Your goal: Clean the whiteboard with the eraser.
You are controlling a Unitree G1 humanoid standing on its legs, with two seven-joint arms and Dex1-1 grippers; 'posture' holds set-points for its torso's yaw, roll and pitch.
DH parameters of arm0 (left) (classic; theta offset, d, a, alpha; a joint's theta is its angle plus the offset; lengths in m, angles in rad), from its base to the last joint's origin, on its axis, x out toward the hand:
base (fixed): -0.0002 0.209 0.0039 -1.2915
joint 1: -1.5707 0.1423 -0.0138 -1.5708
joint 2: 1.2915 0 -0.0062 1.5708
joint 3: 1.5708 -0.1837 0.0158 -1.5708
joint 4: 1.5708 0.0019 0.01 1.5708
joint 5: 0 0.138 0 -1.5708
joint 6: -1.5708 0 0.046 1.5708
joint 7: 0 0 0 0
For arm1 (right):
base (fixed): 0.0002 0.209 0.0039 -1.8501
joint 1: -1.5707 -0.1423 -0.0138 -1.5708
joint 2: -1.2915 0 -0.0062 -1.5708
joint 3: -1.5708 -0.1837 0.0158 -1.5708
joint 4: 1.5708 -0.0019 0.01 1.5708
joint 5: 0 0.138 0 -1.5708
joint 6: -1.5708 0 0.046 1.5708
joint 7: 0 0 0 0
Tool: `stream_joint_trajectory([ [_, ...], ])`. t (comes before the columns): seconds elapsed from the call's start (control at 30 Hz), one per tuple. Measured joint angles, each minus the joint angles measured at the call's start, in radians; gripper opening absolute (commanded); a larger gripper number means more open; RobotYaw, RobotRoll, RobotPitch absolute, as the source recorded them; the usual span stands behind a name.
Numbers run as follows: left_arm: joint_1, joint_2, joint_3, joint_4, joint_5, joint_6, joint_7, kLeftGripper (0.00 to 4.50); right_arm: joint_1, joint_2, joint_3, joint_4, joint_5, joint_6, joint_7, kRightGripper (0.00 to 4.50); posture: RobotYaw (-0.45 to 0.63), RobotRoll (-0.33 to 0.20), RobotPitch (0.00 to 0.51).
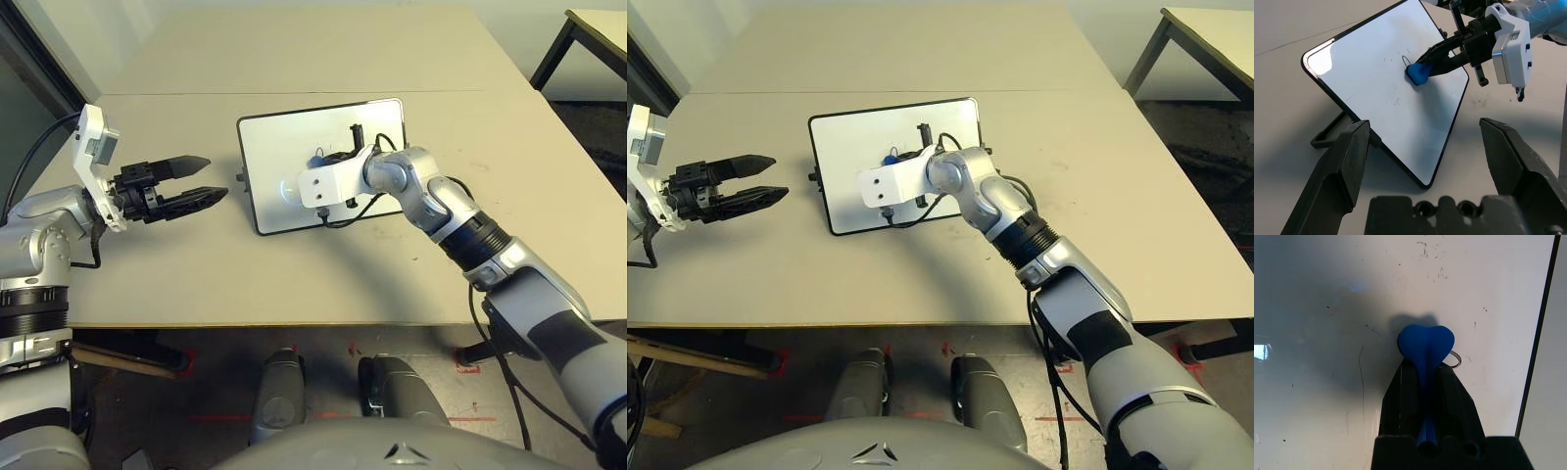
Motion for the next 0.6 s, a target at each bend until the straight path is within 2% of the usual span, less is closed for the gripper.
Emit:
stream_joint_trajectory([
  [0.33, -0.018, -0.003, -0.001, 0.001, 0.000, 0.000, 0.000, 4.50, 0.000, -0.003, -0.001, 0.022, -0.007, -0.017, -0.017, 0.21, 0.32, 0.000, 0.084],
  [0.6, -0.032, -0.015, -0.010, 0.011, 0.001, -0.002, -0.001, 4.50, -0.001, -0.084, -0.014, 0.013, 0.014, -0.031, -0.007, 0.21, 0.31, 0.000, 0.080],
])
